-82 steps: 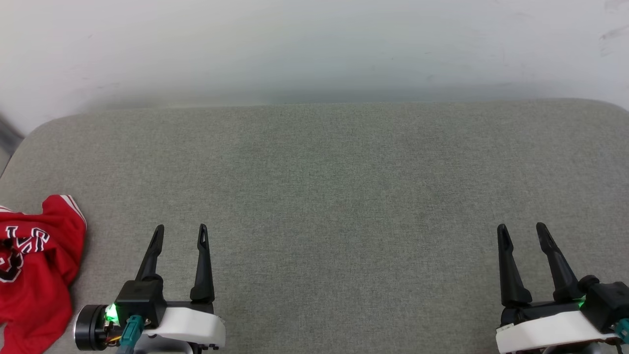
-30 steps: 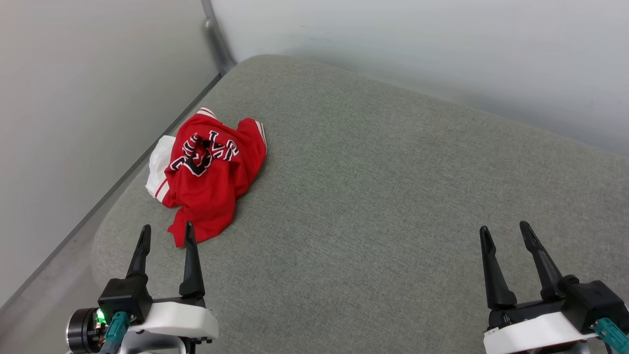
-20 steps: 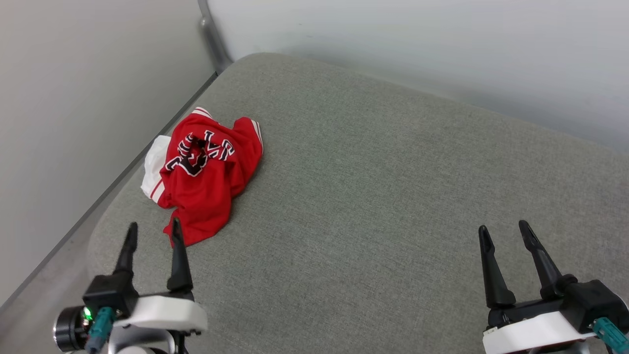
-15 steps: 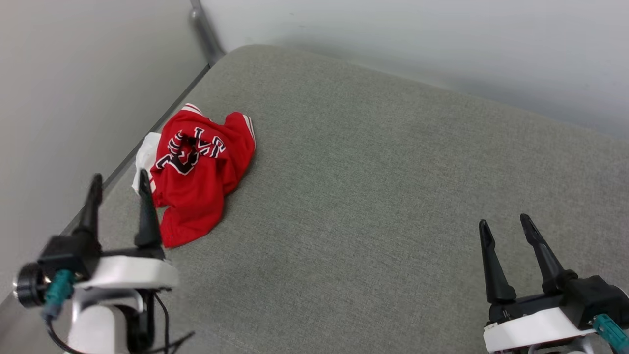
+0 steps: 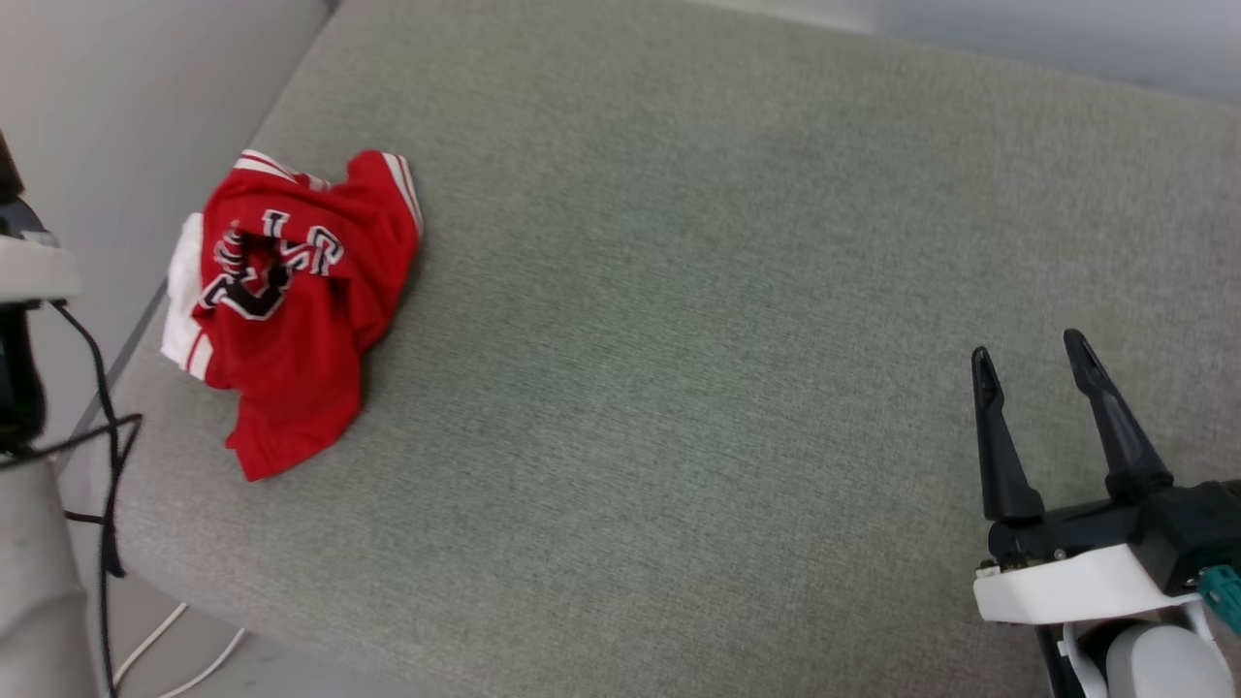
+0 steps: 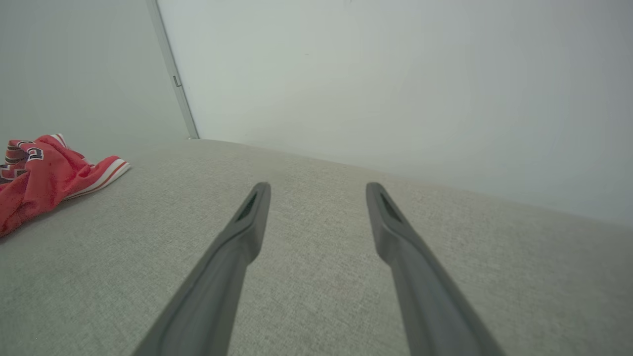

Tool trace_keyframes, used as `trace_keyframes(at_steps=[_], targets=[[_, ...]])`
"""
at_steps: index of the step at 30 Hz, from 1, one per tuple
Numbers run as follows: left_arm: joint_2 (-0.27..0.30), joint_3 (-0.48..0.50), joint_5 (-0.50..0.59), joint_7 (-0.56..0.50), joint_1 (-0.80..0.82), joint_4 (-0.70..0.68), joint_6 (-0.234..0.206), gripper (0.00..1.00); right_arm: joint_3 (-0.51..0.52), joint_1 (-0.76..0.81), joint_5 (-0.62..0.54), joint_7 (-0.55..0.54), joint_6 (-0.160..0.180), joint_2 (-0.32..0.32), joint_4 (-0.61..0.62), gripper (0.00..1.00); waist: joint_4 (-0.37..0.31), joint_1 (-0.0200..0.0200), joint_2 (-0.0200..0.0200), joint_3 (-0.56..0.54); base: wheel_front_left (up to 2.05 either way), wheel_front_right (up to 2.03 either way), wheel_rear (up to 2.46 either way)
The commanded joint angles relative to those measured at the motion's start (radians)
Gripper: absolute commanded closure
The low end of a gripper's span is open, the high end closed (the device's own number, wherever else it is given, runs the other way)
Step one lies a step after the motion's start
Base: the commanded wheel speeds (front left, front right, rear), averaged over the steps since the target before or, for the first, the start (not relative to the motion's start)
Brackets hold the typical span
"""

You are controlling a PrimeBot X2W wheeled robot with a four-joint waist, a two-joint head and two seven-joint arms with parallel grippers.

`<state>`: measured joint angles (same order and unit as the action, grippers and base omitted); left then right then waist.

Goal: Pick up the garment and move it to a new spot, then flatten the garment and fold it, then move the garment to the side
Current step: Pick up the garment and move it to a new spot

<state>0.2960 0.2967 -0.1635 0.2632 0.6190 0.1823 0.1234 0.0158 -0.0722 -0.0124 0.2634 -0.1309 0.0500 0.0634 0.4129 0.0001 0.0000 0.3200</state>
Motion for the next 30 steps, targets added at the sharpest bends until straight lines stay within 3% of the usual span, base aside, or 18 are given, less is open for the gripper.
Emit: trace_keyframes(at_steps=[1,5,7,12,18,25,28,30], targets=[[0.029,-0.013,-0.023,0.002,0.027,0.046,0.005,0.0,0.003,-0.019,-0.012,0.002,0.0,0.001,0.009,0.0,-0.027,-0.0001,0.0,0.048,0.0,0.0,0.0],[0.135,-0.139,-0.141,-0.053,0.093,0.162,0.005,0.0,0.015,-0.035,-0.022,0.002,0.0,0.0,0.027,0.0,-0.04,-0.0001,0.0,0.088,0.0,0.0,0.0],[0.22,-0.218,-0.215,-0.116,0.126,0.221,0.005,0.0,0.018,-0.04,-0.027,0.002,0.0,0.0,0.033,0.0,-0.046,-0.0001,0.0,0.107,0.0,0.0,0.0],[0.351,-0.445,-0.447,-0.33,0.168,0.293,0.005,0.0,0.016,-0.059,-0.042,0.002,0.0,0.001,0.046,0.0,-0.059,-0.0001,0.0,0.152,0.0,0.0,0.0],[0.459,-0.646,-0.703,-0.606,0.175,0.312,0.005,0.0,0.018,-0.078,-0.057,0.002,0.0,0.001,0.053,0.0,-0.077,-0.0001,0.0,0.188,0.0,0.0,0.0],[0.49,-0.793,-0.888,-0.776,0.2,0.387,0.005,0.0,0.014,-0.098,-0.074,0.002,0.0,0.008,0.064,0.0,-0.104,-0.0001,0.0,0.227,0.0,0.0,0.0],[0.476,-0.835,-0.942,-0.836,0.209,0.437,0.005,0.0,0.012,-0.106,-0.076,0.002,0.0,0.01,0.067,0.0,-0.115,-0.0001,0.0,0.243,0.0,0.0,0.0],[0.444,-0.916,-0.967,-0.898,0.194,0.495,0.005,0.0,0.013,-0.113,-0.077,0.002,0.0,0.012,0.07,0.0,-0.126,-0.0001,0.0,0.258,0.0,0.0,0.0]])
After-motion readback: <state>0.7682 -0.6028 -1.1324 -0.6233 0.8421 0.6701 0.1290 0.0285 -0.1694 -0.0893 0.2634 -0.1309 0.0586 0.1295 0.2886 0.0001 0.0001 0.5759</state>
